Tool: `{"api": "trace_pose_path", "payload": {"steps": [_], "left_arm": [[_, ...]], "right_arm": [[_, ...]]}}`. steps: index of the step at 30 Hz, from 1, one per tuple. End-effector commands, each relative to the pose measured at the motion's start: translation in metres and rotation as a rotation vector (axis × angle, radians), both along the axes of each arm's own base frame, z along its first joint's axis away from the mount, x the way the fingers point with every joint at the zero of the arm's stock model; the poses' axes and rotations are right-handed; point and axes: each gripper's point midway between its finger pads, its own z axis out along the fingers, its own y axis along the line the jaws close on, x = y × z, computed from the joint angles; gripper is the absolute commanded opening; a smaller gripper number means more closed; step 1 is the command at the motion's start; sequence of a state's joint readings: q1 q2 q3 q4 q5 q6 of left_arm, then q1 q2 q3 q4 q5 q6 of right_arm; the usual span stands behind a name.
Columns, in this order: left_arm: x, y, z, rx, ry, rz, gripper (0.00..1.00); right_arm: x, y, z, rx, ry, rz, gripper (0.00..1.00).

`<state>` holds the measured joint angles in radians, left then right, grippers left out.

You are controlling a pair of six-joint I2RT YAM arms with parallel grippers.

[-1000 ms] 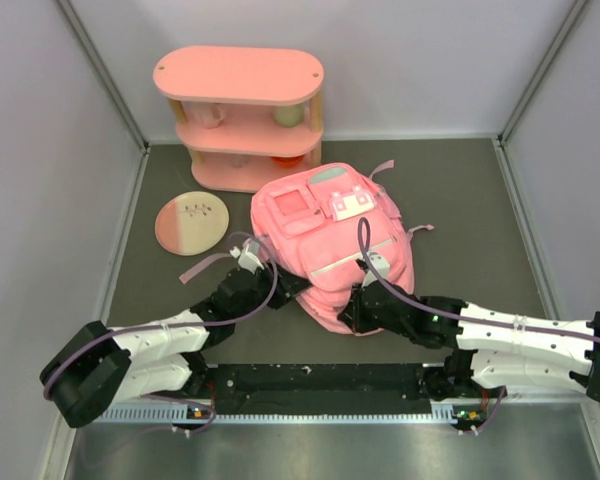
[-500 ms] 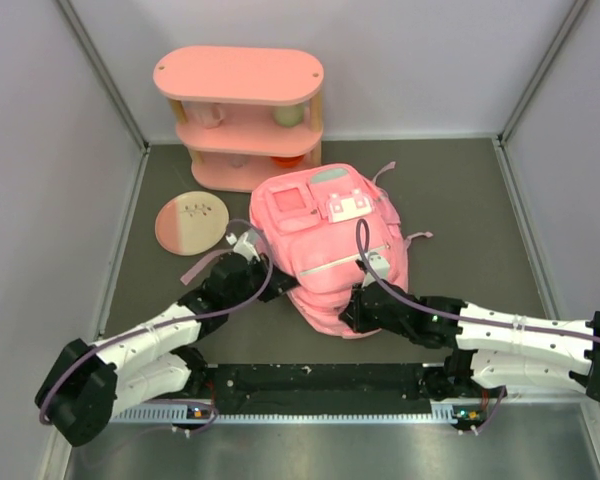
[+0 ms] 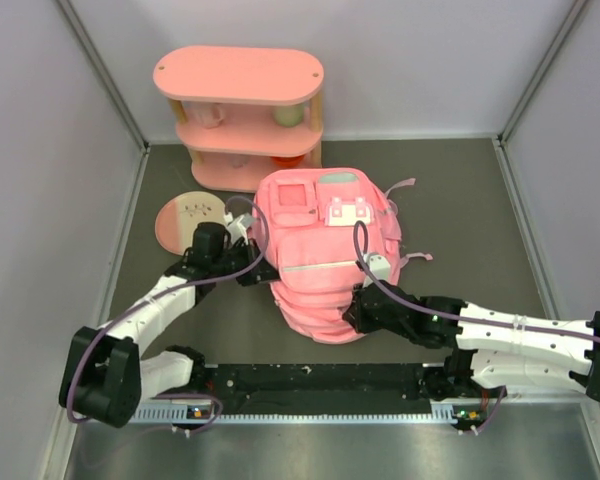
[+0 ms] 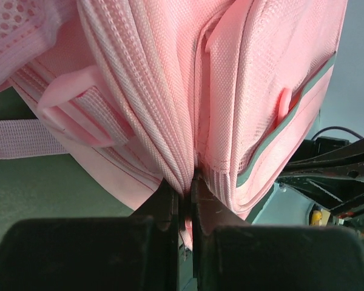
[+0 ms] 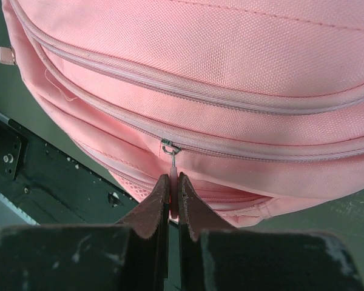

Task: Pack the student bag
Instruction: Zip the student bag at the center of the board.

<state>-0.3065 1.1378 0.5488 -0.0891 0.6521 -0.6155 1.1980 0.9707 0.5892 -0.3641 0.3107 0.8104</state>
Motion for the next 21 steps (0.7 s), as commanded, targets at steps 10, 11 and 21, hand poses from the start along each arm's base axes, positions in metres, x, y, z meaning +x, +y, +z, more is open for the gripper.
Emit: {"api": "trace_pose_path", "payload": {"steps": [10, 11, 21], "left_arm": [[-0.002, 0.016, 0.016, -0.115, -0.087, 0.203, 0.99], [-0.006, 0.018, 0.024, -0.157, -0.087, 0.238, 0.99], [-0.034, 0.028, 0.033, -0.311, -0.127, 0.416, 0.99]], "right_arm": [[-0.009, 0.015, 0.003, 0.048, 0.017, 0.052, 0.0], [-0.008, 0.016, 0.003, 0.051, 0.016, 0.052, 0.0], [-0.004, 0.013, 0.007, 0.068, -0.004, 0.026, 0.0]]}}
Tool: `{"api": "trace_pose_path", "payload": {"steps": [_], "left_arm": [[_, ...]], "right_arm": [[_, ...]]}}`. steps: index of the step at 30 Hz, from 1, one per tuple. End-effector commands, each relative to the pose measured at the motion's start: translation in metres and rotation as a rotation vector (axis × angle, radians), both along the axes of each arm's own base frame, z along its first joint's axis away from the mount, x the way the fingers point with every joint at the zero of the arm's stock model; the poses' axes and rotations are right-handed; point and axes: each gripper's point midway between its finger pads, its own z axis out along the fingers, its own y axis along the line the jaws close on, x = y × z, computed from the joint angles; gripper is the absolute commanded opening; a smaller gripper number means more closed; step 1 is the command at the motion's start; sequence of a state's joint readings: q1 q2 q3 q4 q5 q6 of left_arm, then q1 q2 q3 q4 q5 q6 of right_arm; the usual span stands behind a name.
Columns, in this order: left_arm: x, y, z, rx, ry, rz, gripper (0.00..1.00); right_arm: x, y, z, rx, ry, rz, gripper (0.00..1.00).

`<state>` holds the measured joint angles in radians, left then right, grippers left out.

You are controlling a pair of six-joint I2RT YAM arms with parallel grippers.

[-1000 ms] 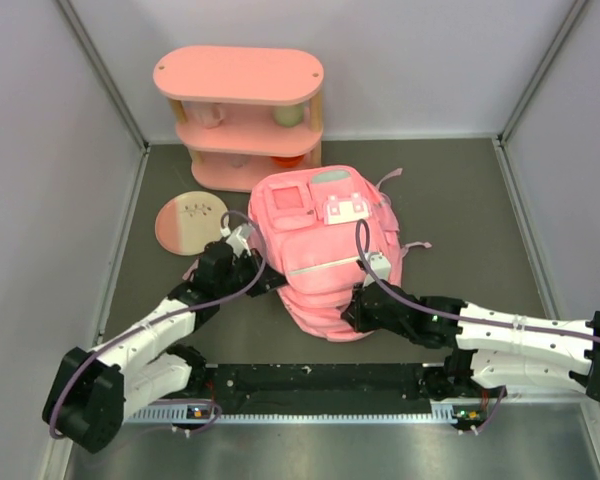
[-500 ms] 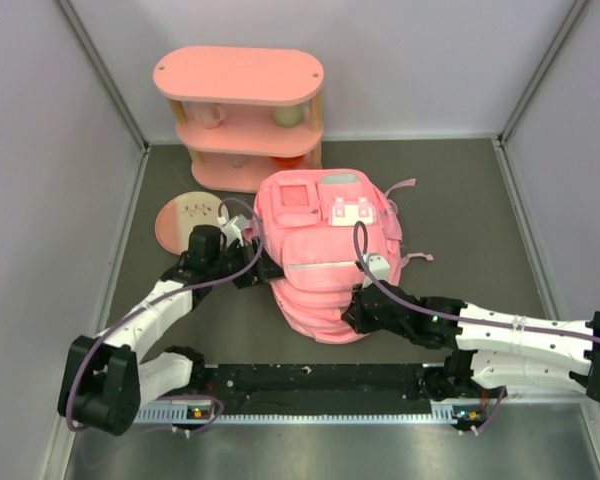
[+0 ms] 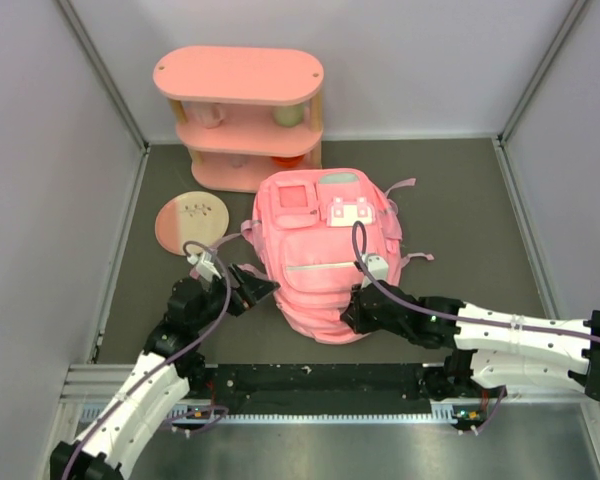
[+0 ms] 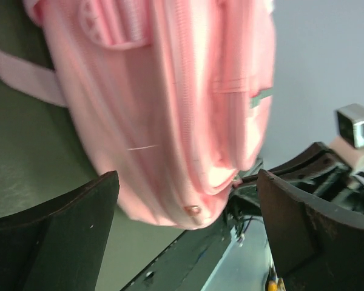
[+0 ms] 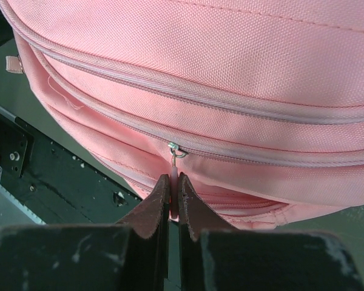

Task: Pack the student bag
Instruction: Zip the student bag at the center of the board.

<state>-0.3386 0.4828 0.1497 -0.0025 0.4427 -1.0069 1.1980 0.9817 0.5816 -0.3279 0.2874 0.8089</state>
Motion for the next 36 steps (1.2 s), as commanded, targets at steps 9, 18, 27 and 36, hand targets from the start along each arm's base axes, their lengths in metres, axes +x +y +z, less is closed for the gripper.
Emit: {"api": "trace_pose_path", "payload": {"steps": [9, 18, 27, 36], "left_arm": [[-0.012, -0.036, 0.018, -0.093, -0.003, 0.098, 0.99], [-0.002, -0.063, 0.016, -0.076, -0.006, 0.099, 0.65], [0.01, -0.035, 0.001, 0.15, -0.012, 0.191, 0.0], [0.013, 0.029, 0.003, 0.303, -0.069, 0.211, 0.0]], "right_arm": [[-0.004, 0.006, 0.005, 0.054, 0.008, -0.002, 0.0], [-0.006, 0.006, 0.007, 0.074, 0.019, -0.004, 0.0], [-0.004, -0.005, 0.002, 0.054, 0.016, -0.035, 0.0], [0.0, -0.015, -0.006, -0.004, 0.021, -0.056, 0.0]]}}
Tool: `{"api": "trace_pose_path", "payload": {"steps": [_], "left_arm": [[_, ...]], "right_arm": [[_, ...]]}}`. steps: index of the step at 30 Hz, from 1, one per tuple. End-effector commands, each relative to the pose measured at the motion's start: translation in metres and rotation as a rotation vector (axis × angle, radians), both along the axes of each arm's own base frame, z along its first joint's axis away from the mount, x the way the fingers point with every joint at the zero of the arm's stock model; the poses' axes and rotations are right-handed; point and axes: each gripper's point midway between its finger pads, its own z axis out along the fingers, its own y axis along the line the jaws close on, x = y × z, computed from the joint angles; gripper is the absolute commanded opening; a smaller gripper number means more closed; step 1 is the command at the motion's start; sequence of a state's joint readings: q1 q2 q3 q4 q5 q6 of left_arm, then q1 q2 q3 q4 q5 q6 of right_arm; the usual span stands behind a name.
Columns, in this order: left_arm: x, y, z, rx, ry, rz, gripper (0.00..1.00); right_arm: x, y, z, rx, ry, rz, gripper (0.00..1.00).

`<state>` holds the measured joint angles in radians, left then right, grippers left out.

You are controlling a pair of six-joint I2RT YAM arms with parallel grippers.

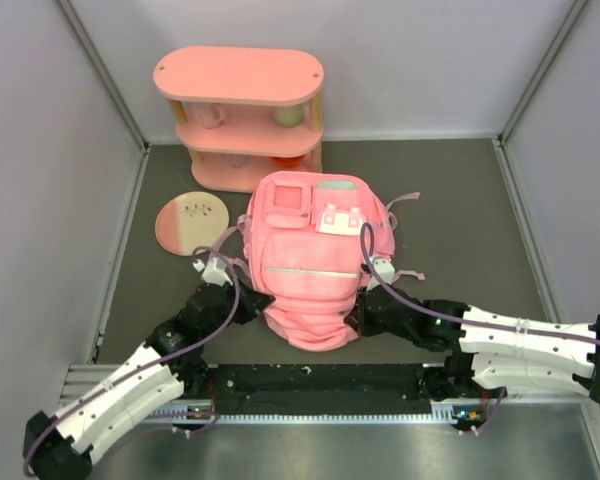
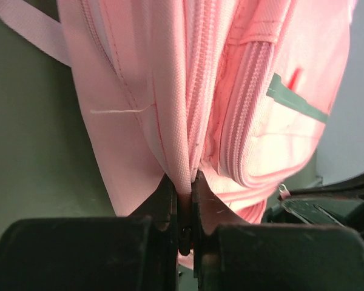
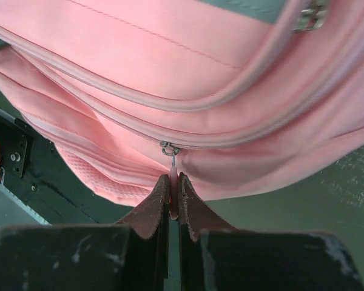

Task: Pack the student bag
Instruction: Zip the student bag at the center of the board.

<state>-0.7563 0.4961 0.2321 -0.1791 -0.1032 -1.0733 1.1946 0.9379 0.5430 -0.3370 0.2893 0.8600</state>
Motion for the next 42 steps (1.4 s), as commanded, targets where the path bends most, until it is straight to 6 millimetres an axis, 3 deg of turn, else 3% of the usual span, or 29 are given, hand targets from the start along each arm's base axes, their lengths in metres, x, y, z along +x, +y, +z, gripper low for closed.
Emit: {"api": "trace_pose_path", "payload": {"steps": [1, 5, 13, 14, 16, 22, 24, 25, 27, 28, 30, 31, 32, 34, 35, 39, 42], "left_arm": [[0.024, 0.046, 0.015, 0.155, -0.102, 0.07, 0.0], [0.023, 0.037, 0.023, 0.127, -0.074, -0.089, 0.0], [0.04, 0.011, 0.019, 0.139, -0.049, -0.307, 0.0], [0.046, 0.009, 0.027, 0.148, -0.075, -0.327, 0.0], [0.05, 0.011, 0.02, 0.206, -0.044, -0.36, 0.0], [0.076, 0.02, 0.034, 0.274, -0.028, -0.321, 0.0], [0.077, 0.019, 0.036, 0.259, -0.025, -0.317, 0.25], [0.074, 0.016, 0.039, 0.234, -0.025, -0.322, 0.51], [0.068, 0.015, 0.037, 0.194, -0.02, -0.307, 0.68], [0.065, 0.016, 0.041, 0.18, -0.042, -0.294, 0.84], [0.055, 0.019, 0.031, 0.151, -0.016, -0.256, 0.99], [0.053, 0.018, 0.04, 0.129, -0.07, -0.249, 0.99], [0.044, 0.018, 0.03, 0.112, -0.054, -0.256, 0.99], [0.038, 0.018, 0.037, 0.06, -0.089, -0.231, 0.99], [0.032, 0.021, 0.024, 0.057, -0.064, -0.217, 0.99], [0.031, 0.039, 0.022, 0.05, -0.083, -0.062, 0.99], [0.03, 0.045, 0.034, -0.02, -0.121, 0.02, 0.98]], "right_arm": [[0.004, -0.008, -0.002, -0.037, -0.007, -0.021, 0.0], [0.005, -0.009, -0.002, -0.043, -0.009, -0.022, 0.0], [0.0, -0.009, -0.001, -0.023, 0.003, -0.004, 0.0], [-0.001, -0.01, 0.0, -0.019, 0.003, -0.005, 0.0], [-0.001, -0.011, 0.0, -0.011, 0.001, -0.006, 0.0], [-0.001, -0.012, 0.001, 0.0, -0.008, -0.011, 0.0], [0.0, -0.01, 0.002, 0.007, -0.009, -0.01, 0.0], [0.0, -0.01, 0.003, 0.014, -0.009, -0.01, 0.0], [0.0, -0.007, 0.003, 0.031, -0.007, -0.014, 0.0], [0.0, -0.007, 0.004, 0.036, -0.005, -0.017, 0.0], [0.001, -0.007, 0.003, 0.042, -0.006, -0.026, 0.0], [0.001, -0.007, 0.003, 0.044, -0.005, -0.029, 0.0], [0.002, -0.007, 0.003, 0.043, -0.007, -0.034, 0.0], [0.003, -0.006, 0.004, 0.05, -0.011, -0.036, 0.0], [0.003, -0.005, 0.005, 0.054, -0.015, -0.035, 0.0], [0.005, -0.004, 0.007, 0.056, -0.02, -0.035, 0.0], [0.005, -0.004, 0.006, 0.054, -0.018, -0.039, 0.0]]}}
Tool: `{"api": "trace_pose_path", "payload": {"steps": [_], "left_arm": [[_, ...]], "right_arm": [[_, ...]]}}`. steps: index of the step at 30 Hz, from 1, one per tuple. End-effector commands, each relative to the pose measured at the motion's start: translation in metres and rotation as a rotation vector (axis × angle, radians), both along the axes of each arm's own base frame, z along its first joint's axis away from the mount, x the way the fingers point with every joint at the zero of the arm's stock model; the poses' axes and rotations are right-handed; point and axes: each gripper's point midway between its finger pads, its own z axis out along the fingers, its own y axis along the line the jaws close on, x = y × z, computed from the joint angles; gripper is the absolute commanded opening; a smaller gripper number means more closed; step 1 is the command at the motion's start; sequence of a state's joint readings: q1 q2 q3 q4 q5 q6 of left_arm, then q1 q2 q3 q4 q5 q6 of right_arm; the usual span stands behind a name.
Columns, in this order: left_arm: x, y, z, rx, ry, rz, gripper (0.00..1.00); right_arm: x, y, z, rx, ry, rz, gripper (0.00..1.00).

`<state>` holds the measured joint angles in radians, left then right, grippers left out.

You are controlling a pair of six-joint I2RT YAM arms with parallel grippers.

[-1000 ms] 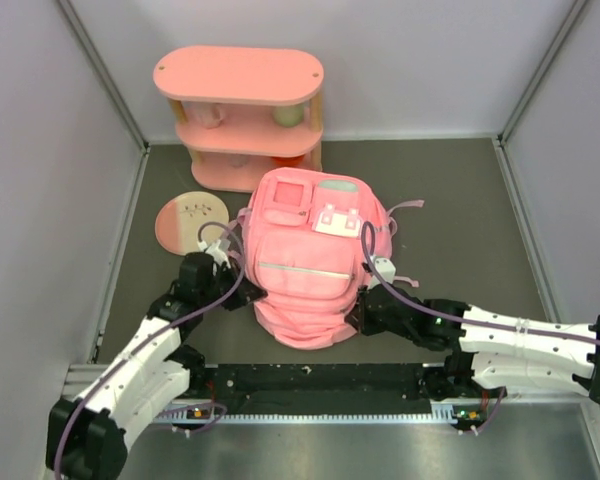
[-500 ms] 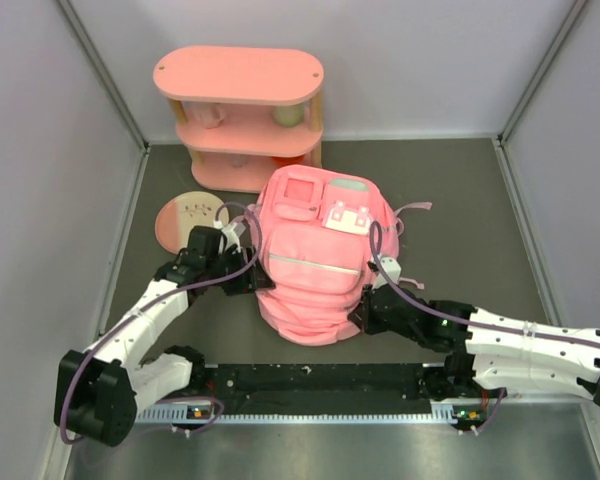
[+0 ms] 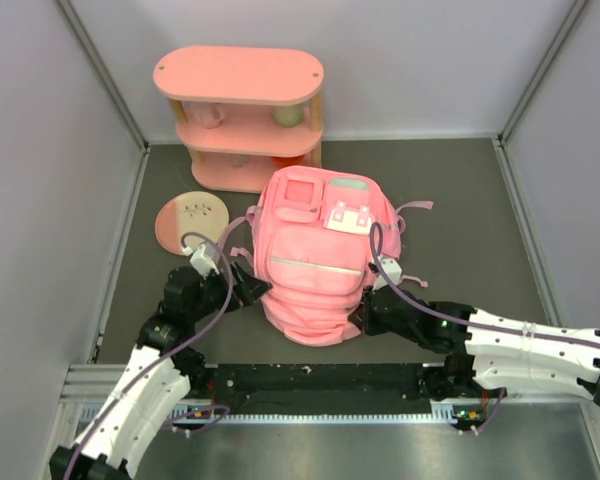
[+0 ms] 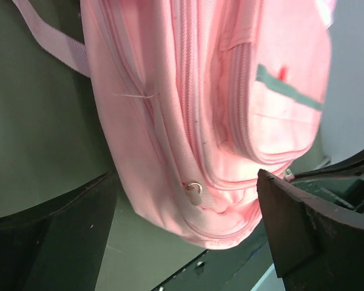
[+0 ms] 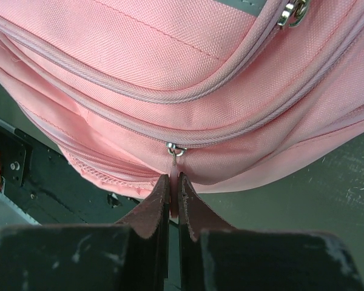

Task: Pack the student bag
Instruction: Zip the student bag at the center of the board.

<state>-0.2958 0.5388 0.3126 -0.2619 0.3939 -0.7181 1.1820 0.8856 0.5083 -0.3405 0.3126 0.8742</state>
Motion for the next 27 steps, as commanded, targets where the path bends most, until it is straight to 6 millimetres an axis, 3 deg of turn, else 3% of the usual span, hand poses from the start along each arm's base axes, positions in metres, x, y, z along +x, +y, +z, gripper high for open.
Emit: {"api": "trace_pose_path", "payload": {"steps": [1, 5, 9, 12, 16, 23, 27], "left_arm": [[0.017, 0.016, 0.027, -0.127, -0.08, 0.215, 0.98], [0.017, 0.019, 0.012, -0.195, -0.025, 0.281, 0.98], [0.015, 0.019, 0.012, -0.215, -0.005, 0.292, 0.98], [0.009, 0.035, 0.001, -0.159, 0.111, 0.405, 0.98], [0.005, 0.04, 0.01, -0.098, 0.075, 0.383, 0.99], [0.01, 0.014, 0.031, -0.243, -0.082, 0.242, 0.98], [-0.002, 0.002, 0.019, -0.24, -0.061, 0.136, 0.98]], "right_arm": [[0.002, 0.006, 0.007, 0.042, -0.007, -0.003, 0.0], [0.002, 0.006, 0.007, 0.043, -0.011, -0.005, 0.0], [0.002, 0.005, 0.008, 0.052, -0.013, -0.008, 0.0], [0.002, 0.003, 0.008, 0.058, -0.013, -0.018, 0.0], [0.002, -0.001, 0.006, 0.064, -0.009, -0.036, 0.0], [0.002, -0.005, 0.002, 0.065, -0.001, -0.055, 0.0], [0.002, -0.006, 0.002, 0.069, -0.001, -0.062, 0.0]]}}
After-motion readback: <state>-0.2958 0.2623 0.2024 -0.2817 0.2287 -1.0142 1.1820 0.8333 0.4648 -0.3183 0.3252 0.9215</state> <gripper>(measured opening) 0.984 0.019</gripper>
